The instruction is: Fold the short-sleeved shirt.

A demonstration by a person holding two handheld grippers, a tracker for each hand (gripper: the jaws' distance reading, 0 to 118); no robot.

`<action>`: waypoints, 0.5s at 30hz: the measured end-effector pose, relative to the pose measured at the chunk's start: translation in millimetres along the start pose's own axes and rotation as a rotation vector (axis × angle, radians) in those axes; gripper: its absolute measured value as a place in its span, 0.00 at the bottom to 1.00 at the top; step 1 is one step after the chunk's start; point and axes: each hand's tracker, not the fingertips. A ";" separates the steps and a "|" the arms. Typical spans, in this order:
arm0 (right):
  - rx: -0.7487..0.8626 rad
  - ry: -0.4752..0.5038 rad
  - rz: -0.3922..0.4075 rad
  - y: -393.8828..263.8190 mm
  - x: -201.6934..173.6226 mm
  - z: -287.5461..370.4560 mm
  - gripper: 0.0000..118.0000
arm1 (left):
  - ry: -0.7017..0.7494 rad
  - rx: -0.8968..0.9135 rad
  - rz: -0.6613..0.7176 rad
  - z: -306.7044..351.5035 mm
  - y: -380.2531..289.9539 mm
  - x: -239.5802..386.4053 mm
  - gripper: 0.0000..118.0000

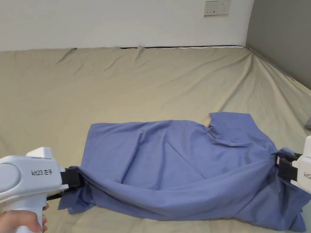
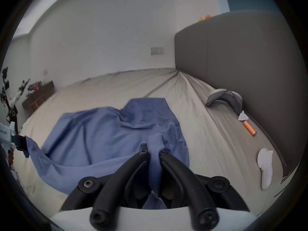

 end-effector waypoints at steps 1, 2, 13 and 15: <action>-0.002 -0.005 -0.005 -0.2 0.4 -10.7 0.03 | 0.010 -0.035 0.026 -10.8 3.6 -2.2 0.05; -0.005 -0.012 -0.008 0.5 0.5 -18.9 0.03 | 0.034 -0.072 0.047 -20.9 7.5 -5.8 0.05; 0.056 -0.057 -0.004 0.9 0.3 -9.6 0.93 | 0.037 -0.001 0.011 -2.6 16.2 -9.2 0.99; 0.090 -0.086 0.016 9.2 -9.1 13.7 0.92 | 0.024 0.010 -0.001 19.9 14.4 -4.4 0.99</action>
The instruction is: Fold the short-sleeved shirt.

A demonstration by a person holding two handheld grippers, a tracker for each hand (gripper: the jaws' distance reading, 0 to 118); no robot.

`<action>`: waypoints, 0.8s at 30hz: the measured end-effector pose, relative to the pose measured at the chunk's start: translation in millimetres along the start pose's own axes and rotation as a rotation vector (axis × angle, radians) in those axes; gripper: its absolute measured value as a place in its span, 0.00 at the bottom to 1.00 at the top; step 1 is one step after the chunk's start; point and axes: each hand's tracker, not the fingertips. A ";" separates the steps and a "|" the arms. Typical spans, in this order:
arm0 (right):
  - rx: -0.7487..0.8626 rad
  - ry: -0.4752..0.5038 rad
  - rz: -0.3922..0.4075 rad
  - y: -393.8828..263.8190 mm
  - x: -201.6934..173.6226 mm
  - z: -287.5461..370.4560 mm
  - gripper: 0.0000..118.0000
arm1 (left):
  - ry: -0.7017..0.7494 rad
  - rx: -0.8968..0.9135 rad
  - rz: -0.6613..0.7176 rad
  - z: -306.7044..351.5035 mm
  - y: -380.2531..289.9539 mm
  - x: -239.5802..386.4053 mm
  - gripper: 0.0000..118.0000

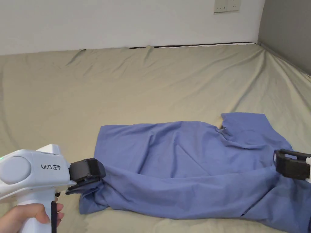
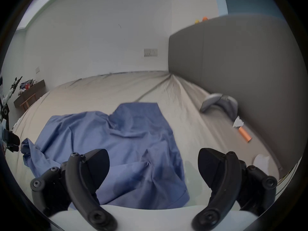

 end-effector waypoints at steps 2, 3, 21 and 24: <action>0.069 0.024 0.011 8.7 -4.9 25.8 0.92 | -0.012 0.036 -0.030 24.6 -5.6 6.3 0.99; 0.098 0.038 0.013 12.4 -8.3 40.1 0.92 | -0.020 0.075 -0.055 40.0 -10.2 10.8 0.99; 0.054 0.359 -0.077 -40.2 -32.4 124.8 0.00 | 0.002 0.016 -0.074 16.0 -68.2 -11.7 0.83; 0.048 0.344 -0.088 -40.0 -31.6 120.4 0.00 | -0.005 -0.028 -0.052 -5.1 -57.2 -6.6 0.94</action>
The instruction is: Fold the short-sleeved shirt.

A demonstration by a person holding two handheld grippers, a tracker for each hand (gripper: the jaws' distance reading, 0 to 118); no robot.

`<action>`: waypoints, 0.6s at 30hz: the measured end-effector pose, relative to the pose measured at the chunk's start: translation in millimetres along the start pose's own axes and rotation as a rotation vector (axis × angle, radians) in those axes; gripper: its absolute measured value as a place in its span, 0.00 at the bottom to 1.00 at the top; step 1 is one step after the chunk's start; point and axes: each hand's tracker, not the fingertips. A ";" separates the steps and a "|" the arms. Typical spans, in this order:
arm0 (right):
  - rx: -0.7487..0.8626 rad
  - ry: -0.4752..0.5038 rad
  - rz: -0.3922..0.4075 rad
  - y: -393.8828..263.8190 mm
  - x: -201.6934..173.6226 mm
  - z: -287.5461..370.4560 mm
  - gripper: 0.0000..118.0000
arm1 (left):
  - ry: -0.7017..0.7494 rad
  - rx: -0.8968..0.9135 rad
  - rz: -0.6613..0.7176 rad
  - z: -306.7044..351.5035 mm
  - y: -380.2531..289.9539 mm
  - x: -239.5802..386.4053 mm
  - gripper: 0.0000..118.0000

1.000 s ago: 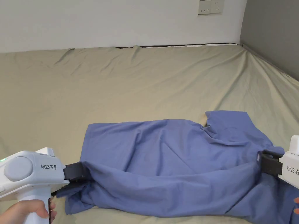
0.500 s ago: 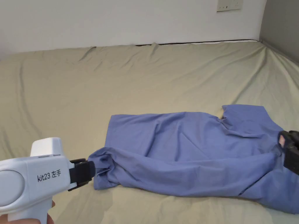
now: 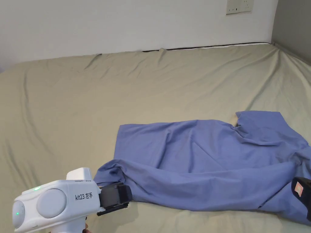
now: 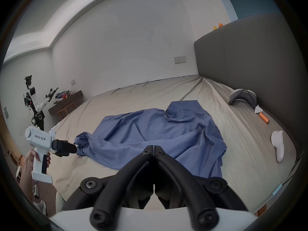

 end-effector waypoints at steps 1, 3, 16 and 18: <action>-0.002 -0.001 0.001 0.6 0.7 -1.2 0.00 | -0.003 -0.005 0.008 -5.2 4.2 -0.5 0.93; -0.007 0.001 0.002 2.2 1.1 -4.3 0.00 | -0.006 -0.007 0.026 -17.7 12.9 -1.3 0.90; -0.009 0.029 -0.002 10.6 1.4 -10.0 0.00 | -0.074 -0.060 -0.065 -33.3 25.4 25.0 0.11; -0.002 0.029 -0.008 11.2 2.3 -8.7 0.00 | -0.005 -0.080 -0.109 -38.2 24.7 32.2 0.11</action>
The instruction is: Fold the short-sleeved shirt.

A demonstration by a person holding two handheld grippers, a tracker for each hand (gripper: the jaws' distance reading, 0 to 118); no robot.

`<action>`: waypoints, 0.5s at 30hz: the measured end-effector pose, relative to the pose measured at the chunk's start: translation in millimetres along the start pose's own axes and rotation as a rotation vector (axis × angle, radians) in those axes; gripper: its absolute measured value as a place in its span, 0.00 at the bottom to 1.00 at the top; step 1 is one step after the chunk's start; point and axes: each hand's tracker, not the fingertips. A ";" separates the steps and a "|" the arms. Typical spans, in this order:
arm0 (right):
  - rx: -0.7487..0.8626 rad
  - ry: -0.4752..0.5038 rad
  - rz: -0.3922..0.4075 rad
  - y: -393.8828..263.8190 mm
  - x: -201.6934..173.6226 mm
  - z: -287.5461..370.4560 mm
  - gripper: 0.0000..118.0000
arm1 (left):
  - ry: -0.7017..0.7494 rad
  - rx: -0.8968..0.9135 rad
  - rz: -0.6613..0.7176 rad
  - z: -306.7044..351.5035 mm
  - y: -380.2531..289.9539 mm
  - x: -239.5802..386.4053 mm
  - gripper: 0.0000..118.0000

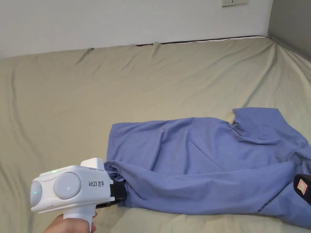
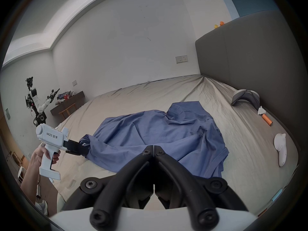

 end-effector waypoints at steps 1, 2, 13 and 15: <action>-0.001 -0.002 0.000 0.5 0.6 0.5 0.00 | 0.018 -0.007 -0.026 -3.6 -0.9 0.5 0.11; -0.004 -0.012 0.000 0.5 3.3 1.8 0.00 | 0.015 -0.017 -0.034 -9.3 -3.0 0.1 0.10; -0.217 -0.249 -0.012 -8.8 65.4 -25.4 0.72 | -0.015 0.012 -0.067 -11.7 -7.9 -10.3 0.09; -0.248 -0.260 0.020 -16.2 75.6 -37.5 0.72 | 0.011 0.014 -0.116 -12.5 -8.5 -4.2 0.09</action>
